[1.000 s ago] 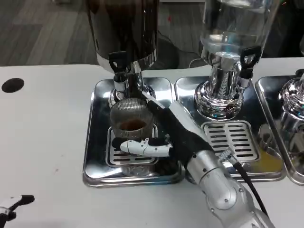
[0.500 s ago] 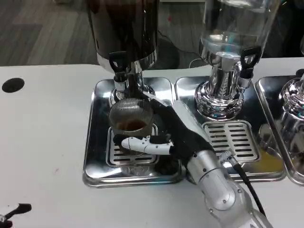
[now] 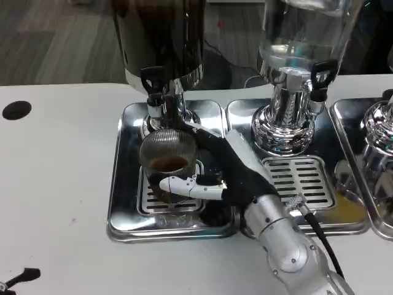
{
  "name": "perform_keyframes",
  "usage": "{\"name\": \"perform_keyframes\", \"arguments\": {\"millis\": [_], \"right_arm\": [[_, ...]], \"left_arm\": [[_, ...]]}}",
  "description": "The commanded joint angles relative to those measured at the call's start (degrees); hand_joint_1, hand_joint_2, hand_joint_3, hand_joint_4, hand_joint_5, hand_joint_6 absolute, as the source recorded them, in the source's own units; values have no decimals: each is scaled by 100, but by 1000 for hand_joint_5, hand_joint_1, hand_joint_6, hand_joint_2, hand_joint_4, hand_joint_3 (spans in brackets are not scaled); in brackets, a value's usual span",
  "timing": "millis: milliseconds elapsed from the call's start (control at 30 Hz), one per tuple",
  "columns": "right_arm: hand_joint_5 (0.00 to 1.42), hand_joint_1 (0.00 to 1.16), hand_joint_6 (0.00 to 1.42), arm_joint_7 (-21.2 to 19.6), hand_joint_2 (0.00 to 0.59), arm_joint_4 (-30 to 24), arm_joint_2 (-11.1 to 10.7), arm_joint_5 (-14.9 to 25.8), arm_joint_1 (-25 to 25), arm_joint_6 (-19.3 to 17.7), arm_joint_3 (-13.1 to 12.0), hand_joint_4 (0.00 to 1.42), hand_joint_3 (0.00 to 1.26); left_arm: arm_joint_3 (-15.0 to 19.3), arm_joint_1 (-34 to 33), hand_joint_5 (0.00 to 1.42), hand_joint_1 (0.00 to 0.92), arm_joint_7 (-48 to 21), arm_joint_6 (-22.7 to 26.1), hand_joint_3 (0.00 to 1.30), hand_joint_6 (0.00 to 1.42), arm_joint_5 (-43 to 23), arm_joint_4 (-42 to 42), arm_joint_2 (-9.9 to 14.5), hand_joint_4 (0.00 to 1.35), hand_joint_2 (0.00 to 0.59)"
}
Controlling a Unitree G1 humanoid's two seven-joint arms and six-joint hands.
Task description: Grasp the cup under the faucet to collect the drink, then remove the cup.
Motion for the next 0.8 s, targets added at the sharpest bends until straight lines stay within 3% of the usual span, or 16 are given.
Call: {"name": "perform_keyframes", "arguments": {"millis": [33, 467, 800], "right_arm": [[184, 643, 45, 108, 87, 62, -65, 86, 71, -114, -26, 207, 231], [173, 661, 8, 216, 83, -20, -203, 151, 156, -166, -41, 162, 190], [197, 652, 21, -3, 80, 190, -90, 135, 248, -322, -15, 194, 193]], "left_arm": [[20, 53, 391, 0, -109, -34, 378, 605, -62, -51, -21, 308, 117], [-34, 15, 391, 3, -223, 5, 386, 615, -21, -98, -70, 317, 125], [-22, 54, 407, 3, -286, 20, 390, 617, 7, -141, -119, 321, 126]]}}
